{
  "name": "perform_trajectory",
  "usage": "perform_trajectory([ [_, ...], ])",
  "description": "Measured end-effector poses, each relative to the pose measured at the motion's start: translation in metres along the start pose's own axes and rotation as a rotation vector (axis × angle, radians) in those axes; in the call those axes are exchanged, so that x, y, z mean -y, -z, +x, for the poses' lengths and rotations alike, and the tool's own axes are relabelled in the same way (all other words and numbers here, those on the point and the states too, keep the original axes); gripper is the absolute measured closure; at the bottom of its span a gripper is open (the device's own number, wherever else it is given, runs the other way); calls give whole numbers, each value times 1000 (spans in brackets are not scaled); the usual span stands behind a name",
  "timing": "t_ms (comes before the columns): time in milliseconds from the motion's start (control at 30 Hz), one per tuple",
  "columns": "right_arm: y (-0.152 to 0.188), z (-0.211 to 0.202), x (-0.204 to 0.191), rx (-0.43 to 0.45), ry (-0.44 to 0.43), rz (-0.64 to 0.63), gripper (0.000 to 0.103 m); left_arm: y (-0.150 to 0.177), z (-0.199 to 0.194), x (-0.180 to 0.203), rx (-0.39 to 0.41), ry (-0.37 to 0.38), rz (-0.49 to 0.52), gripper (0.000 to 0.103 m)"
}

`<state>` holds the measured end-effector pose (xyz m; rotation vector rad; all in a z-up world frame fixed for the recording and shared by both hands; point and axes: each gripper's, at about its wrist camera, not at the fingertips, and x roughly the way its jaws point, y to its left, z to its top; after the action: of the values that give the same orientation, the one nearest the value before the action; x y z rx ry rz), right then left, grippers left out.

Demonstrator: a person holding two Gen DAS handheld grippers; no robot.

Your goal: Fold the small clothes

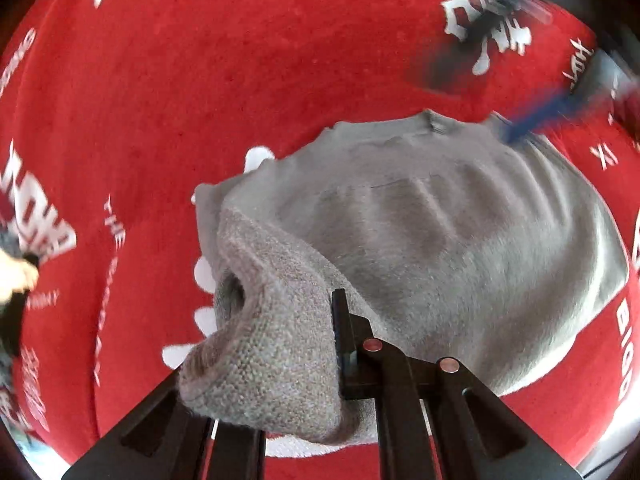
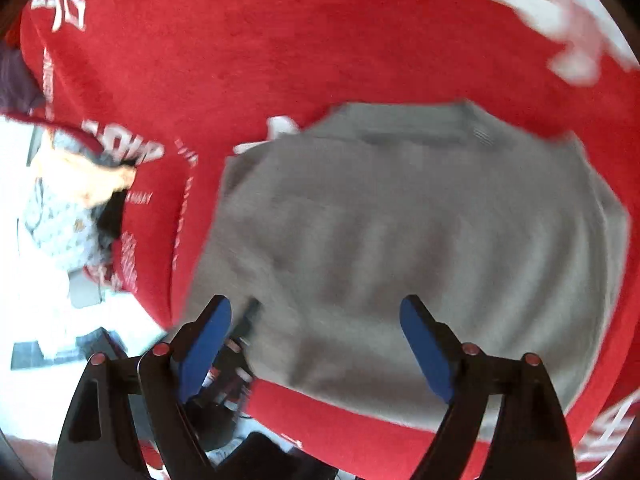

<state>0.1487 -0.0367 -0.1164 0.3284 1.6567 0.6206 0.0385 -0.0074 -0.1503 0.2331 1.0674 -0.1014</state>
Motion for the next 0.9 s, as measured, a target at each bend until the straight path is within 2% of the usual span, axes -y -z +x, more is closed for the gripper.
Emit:
perform_trajectory([
  [67, -30, 17, -27, -81, 3, -74, 14, 1, -1, 4, 11, -5, 35, 92],
  [200, -58, 62, -70, -261, -4, -182, 11, 5, -4, 10, 23, 2, 69, 92],
  [333, -75, 108, -100, -375, 87, -259, 10, 7, -5, 10, 29, 7, 74, 92],
  [533, -78, 151, -124, -448, 188, -350, 10, 9, -6, 13, 44, 8, 87, 92],
  [700, -82, 169, -133, -434, 272, -411, 12, 9, -7, 14, 48, 8, 90, 92],
  [733, -82, 170, -132, -430, 286, -415, 26, 8, -7, 14, 46, 9, 91, 92],
  [767, -81, 171, -128, -425, 312, -415, 62, 8, -7, 14, 44, 9, 91, 92],
  [800, -80, 168, -124, -417, 335, -413, 73, 7, -7, 13, 41, 10, 88, 92],
  [867, -81, 156, -117, -372, 285, -386, 87, 4, -9, 12, 43, 20, 83, 92],
  [900, -81, 146, -114, -344, 264, -375, 87, 3, -9, 11, 47, 25, 84, 92],
])
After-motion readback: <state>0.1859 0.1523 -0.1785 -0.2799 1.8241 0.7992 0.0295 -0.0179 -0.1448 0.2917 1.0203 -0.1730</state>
